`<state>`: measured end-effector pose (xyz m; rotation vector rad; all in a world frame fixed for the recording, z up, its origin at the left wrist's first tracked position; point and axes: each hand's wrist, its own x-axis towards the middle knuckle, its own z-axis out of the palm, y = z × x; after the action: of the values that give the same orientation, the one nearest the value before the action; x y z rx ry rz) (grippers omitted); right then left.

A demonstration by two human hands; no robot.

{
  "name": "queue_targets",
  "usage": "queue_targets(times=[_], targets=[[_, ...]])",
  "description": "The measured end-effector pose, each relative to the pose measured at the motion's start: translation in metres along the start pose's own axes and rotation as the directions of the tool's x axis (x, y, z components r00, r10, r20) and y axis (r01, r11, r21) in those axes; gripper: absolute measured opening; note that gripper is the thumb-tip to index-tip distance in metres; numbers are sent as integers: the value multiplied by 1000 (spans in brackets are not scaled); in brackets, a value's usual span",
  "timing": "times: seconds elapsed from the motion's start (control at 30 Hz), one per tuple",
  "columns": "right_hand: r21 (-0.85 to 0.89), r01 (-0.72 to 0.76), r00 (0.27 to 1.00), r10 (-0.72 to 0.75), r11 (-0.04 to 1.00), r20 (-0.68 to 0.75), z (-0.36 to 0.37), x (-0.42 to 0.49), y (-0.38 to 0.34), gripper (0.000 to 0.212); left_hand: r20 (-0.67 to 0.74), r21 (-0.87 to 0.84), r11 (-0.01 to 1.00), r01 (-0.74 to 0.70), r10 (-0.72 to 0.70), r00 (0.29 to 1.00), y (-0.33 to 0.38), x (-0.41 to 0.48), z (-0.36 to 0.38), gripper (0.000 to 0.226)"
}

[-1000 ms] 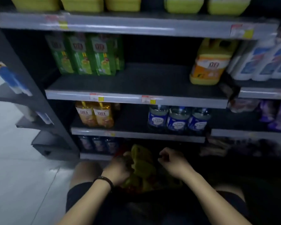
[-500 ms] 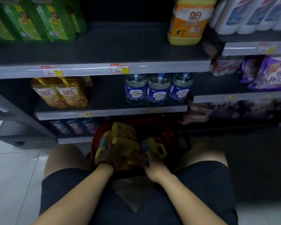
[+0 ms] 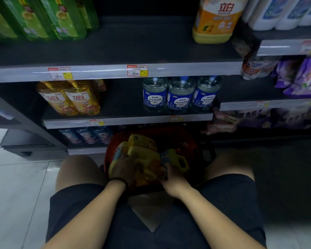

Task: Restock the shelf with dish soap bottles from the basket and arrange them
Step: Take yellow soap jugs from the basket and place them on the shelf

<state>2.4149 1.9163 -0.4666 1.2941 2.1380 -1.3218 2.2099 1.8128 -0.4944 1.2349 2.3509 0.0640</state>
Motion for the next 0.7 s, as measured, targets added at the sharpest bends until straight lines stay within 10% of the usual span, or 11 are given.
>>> queue_targets(times=[0.33,0.7], targets=[[174,50,985,-20,983,-172,-17,-1,1,82,-89,-288,953,-98,75,993,42,-37,-82,35],[227,501,844,-413,835,-343,-108,-47,-60,83,-299,-449,857,-251,120,947,57,-81,-211,36]])
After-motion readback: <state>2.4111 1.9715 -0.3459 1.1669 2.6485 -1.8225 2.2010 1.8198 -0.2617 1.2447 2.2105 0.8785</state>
